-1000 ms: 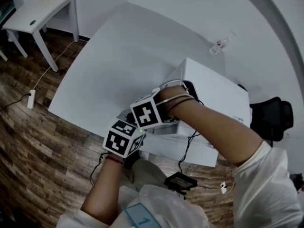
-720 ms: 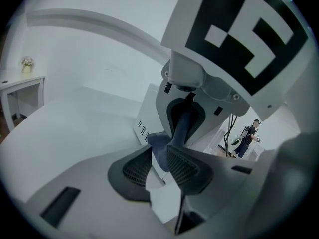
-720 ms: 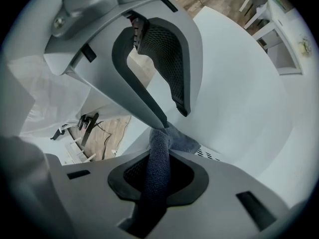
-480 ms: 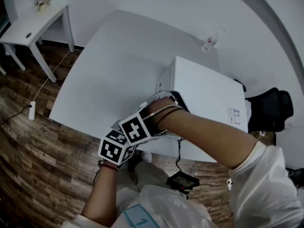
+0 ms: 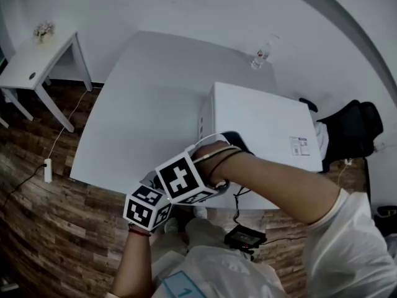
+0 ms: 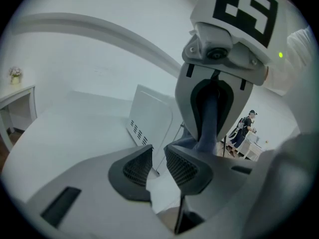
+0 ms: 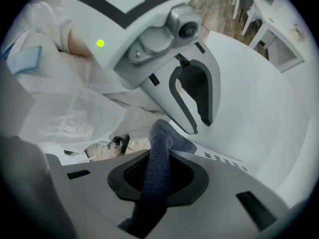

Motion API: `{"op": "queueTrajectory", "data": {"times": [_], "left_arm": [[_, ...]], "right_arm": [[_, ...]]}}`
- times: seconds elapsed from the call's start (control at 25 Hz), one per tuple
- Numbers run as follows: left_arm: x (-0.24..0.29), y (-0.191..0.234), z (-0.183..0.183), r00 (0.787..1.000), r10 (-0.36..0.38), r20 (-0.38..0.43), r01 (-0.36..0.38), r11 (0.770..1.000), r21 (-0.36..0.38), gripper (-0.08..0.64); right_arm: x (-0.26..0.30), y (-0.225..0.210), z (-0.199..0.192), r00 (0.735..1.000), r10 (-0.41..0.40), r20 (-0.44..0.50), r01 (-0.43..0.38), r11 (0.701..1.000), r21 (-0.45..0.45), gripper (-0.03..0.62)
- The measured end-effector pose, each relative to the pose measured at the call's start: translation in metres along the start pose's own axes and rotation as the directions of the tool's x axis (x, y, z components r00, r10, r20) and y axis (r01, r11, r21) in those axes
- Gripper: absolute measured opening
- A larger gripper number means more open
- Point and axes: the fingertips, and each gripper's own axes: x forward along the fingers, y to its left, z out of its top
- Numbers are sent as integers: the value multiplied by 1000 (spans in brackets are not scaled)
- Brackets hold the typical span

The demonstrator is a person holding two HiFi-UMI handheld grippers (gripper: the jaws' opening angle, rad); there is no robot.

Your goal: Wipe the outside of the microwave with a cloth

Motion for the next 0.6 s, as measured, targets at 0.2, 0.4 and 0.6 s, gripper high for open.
{"op": "queueTrajectory", "data": {"times": [0.2, 0.4, 0.6], "left_arm": [[-7, -17, 47, 996, -72, 48, 67, 992, 105, 89], [-2, -60, 92, 978, -198, 69, 178, 957, 228, 89], [12, -116, 120, 944, -327, 53, 296, 904, 307, 89]], "right_arm": [[-18, 37, -29, 990, 12, 142, -27, 994, 106, 74], [-16, 75, -75, 957, -53, 286, -33, 957, 289, 74], [-19, 99, -124, 794, -282, 539, -81, 829, 554, 74]]}}
